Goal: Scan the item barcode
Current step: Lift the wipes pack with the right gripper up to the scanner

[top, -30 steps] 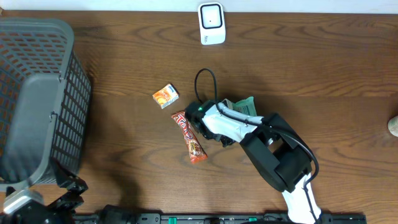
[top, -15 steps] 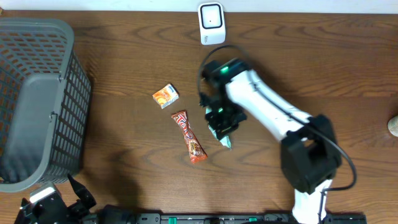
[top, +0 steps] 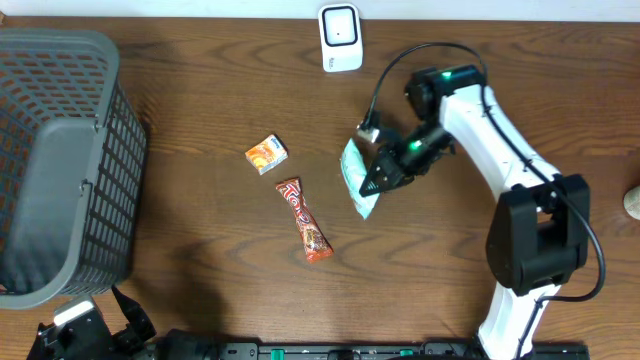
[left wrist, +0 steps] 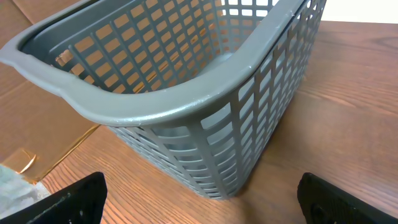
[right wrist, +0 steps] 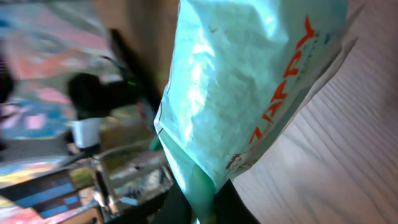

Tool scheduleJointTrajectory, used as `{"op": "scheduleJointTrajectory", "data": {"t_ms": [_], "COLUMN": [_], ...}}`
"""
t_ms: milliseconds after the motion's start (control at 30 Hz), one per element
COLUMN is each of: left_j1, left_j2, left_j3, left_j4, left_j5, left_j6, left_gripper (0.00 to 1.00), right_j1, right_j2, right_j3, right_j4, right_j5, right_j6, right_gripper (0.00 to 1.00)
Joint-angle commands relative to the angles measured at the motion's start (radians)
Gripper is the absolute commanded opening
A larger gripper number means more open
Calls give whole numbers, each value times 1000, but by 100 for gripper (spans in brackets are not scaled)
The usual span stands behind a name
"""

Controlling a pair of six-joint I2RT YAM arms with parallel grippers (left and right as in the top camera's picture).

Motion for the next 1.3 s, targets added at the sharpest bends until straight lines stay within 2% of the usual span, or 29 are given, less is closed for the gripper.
{"op": "scheduleJointTrajectory", "data": {"t_ms": [0, 233, 500, 667, 967, 1067, 1167, 1267], "left_j1": [3, 3, 3, 3, 3, 3, 3, 3], "left_j2": [-8, -8, -8, -8, -8, -8, -8, -8], "left_j3": [1, 1, 1, 1, 1, 1, 1, 1], "left_j4": [-2, -2, -2, -2, -2, -2, -2, -2], "left_j5": [-5, -5, -5, -5, -6, -6, -6, -6], "left_j6": [13, 13, 13, 13, 13, 13, 13, 13], "left_gripper": [98, 98, 98, 98, 98, 98, 98, 98], "right_j1": [-47, -88, -85, -82, -81, -82, -82, -72], "right_j2": [1, 1, 1, 0, 0, 0, 0, 0], "right_j3": [-23, -24, -24, -25, -24, -24, -24, -24], "right_j4": [10, 9, -66, -197, -197, -194, -112, 9], "right_j5": [-233, -494, -583, -661, -662, -660, -614, -544], "right_j6": [-117, -160, -162, -301, -325, -391, -409, -337], "right_gripper": [1, 1, 1, 1, 1, 1, 1, 1]}}
